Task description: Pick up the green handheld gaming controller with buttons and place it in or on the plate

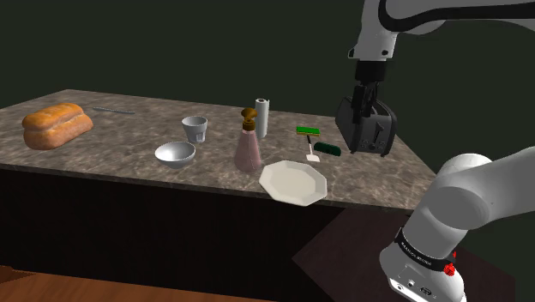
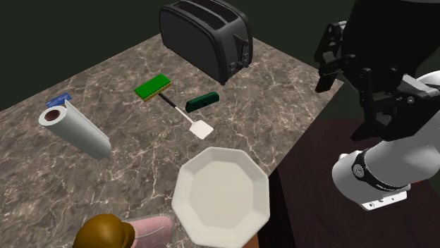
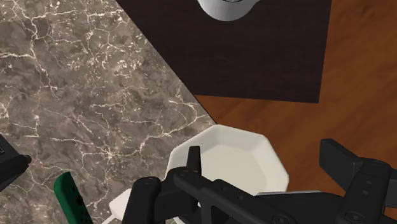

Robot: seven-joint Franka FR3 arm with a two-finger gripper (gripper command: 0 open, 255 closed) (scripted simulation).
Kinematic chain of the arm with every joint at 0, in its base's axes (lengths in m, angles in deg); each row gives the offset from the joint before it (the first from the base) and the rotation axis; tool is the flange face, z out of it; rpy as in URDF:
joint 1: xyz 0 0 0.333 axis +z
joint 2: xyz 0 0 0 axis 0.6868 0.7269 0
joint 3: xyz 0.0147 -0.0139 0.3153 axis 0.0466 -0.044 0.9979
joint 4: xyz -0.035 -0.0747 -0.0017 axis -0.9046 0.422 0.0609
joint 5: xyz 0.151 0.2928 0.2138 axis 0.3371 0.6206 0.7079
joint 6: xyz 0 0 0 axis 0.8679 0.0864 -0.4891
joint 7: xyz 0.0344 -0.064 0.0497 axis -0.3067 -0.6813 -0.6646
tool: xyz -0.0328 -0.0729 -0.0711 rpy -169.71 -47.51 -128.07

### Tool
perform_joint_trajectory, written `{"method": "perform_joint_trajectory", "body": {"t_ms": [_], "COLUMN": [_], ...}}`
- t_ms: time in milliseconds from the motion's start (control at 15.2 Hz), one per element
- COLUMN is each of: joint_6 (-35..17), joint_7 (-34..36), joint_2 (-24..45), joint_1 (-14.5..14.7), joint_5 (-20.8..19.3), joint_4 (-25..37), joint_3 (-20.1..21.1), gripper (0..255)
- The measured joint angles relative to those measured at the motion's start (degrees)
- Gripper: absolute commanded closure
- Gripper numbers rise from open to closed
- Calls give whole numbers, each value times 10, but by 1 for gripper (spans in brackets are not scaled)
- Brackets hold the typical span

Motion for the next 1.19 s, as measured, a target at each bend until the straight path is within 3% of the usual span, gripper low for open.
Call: {"method": "perform_joint_trajectory", "body": {"t_ms": [198, 660, 1188], "joint_6": [-21, -143, -290], "joint_7": [-10, -72, -146], "joint_2": [12, 84, 225], "joint_1": [-3, -24, -38], "joint_5": [-7, -48, -67], "joint_4": [-8, -41, -24], "joint_3": [-8, -63, -128], "gripper": [0, 0, 0]}}
